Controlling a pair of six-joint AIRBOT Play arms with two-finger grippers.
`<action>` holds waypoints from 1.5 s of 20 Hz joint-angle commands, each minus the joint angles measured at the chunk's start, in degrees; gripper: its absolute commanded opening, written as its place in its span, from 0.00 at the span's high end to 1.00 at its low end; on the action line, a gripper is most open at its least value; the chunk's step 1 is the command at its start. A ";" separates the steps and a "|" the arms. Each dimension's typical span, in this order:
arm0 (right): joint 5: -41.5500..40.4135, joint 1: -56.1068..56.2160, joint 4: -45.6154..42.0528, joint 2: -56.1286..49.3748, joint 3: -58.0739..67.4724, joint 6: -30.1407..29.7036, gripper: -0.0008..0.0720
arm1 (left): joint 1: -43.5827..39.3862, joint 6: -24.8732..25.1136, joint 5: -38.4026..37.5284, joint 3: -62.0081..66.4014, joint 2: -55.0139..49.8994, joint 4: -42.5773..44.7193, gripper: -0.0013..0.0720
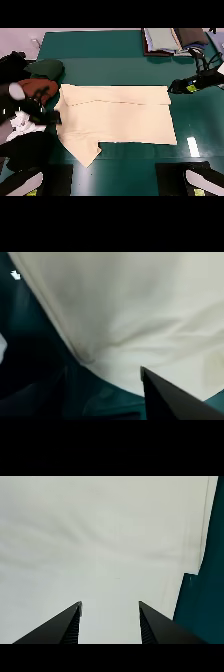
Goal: Fold the shirts.
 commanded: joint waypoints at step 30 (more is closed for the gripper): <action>9.62 -31.15 0.31 14.40 -41.77 -5.90 0.25 | -0.28 3.98 9.22 -19.23 14.27 -17.00 0.95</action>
